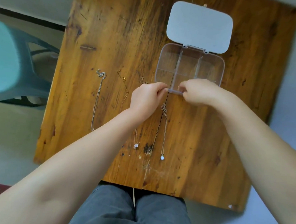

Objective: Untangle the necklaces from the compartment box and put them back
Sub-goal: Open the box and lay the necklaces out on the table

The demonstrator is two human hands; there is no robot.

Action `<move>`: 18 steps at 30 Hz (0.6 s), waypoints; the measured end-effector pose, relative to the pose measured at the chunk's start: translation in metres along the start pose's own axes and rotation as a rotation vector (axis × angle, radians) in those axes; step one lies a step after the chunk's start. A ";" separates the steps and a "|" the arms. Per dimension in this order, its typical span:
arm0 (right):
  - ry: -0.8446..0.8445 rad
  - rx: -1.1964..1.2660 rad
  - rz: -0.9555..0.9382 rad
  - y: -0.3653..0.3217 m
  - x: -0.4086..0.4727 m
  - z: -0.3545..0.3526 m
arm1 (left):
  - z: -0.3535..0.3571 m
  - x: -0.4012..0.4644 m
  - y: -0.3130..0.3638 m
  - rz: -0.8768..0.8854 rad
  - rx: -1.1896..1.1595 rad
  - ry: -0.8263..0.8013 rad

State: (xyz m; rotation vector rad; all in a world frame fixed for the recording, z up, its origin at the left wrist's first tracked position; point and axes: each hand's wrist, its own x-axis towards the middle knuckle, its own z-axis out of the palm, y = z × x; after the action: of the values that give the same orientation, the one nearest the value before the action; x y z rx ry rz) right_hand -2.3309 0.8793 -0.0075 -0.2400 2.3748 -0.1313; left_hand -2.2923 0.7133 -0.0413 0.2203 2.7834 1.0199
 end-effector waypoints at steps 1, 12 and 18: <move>0.025 0.059 -0.020 0.003 -0.002 0.000 | 0.000 0.000 0.001 -0.004 0.003 -0.003; 0.332 1.269 -0.134 0.008 -0.086 0.010 | -0.021 0.000 0.050 0.274 -0.100 -0.229; 0.362 1.728 0.061 0.042 -0.142 0.055 | -0.021 0.006 0.076 0.094 -0.328 -0.770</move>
State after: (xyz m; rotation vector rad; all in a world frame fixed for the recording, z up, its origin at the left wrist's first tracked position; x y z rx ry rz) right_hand -2.1980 0.9489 0.0409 0.7174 1.7403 -2.1047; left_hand -2.2965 0.7586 0.0235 0.5613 1.9087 1.0942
